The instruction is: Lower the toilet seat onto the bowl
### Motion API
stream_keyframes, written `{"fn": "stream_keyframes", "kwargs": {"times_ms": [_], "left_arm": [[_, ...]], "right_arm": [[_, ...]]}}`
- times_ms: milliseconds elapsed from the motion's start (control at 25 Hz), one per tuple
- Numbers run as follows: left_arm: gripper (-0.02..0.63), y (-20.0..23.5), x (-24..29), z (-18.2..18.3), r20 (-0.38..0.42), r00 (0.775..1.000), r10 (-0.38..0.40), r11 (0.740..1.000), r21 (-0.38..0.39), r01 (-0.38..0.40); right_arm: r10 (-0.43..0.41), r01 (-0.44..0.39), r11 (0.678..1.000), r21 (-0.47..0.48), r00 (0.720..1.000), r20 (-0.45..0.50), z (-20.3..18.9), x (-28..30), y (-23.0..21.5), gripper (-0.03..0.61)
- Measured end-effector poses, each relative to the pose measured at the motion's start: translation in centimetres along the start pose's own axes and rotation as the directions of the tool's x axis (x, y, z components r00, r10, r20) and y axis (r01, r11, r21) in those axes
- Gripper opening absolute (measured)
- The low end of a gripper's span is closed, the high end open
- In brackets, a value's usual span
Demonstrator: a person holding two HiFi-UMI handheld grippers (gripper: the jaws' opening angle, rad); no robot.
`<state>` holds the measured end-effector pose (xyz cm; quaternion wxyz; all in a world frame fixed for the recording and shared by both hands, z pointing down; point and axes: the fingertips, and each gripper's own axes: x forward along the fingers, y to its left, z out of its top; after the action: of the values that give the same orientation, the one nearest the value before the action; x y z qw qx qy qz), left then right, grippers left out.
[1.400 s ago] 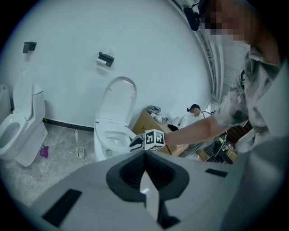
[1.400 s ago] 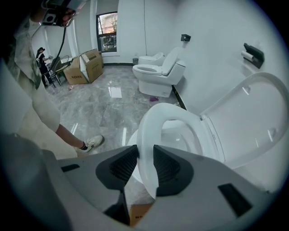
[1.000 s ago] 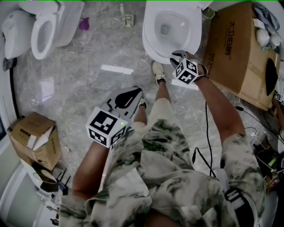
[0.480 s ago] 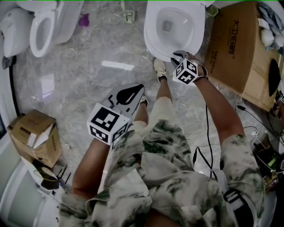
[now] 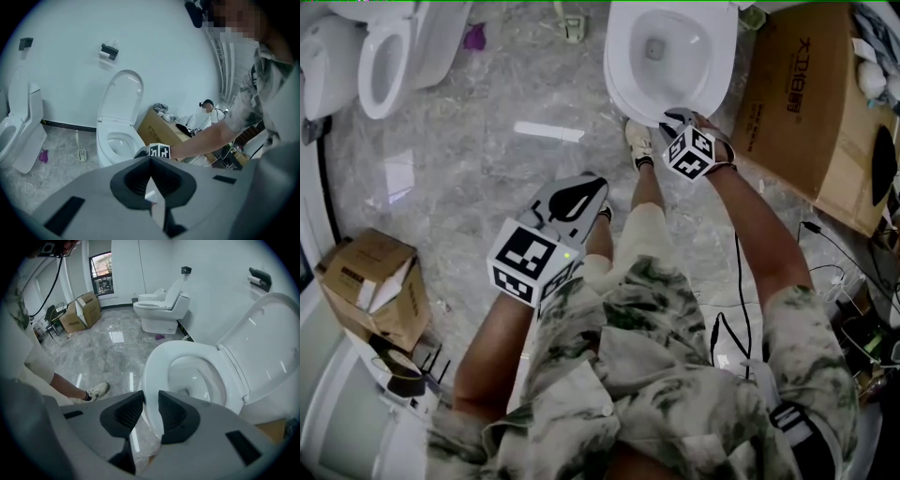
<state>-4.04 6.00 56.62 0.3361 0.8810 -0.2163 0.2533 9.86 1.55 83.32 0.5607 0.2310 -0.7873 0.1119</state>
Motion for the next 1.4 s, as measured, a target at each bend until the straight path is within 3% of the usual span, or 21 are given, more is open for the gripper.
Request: {"fn": "stream_keyframes", "kwargs": {"times_ms": [1400], "left_arm": [[0.021,4.5,5.3,-1.2,-0.056,0.998,0.003,0.999,-0.054,-0.006]], "right_arm": [[0.097,-0.094,0.994,0.051,0.993,-0.059,-3.5,8.9,1.5,0.115]]}}
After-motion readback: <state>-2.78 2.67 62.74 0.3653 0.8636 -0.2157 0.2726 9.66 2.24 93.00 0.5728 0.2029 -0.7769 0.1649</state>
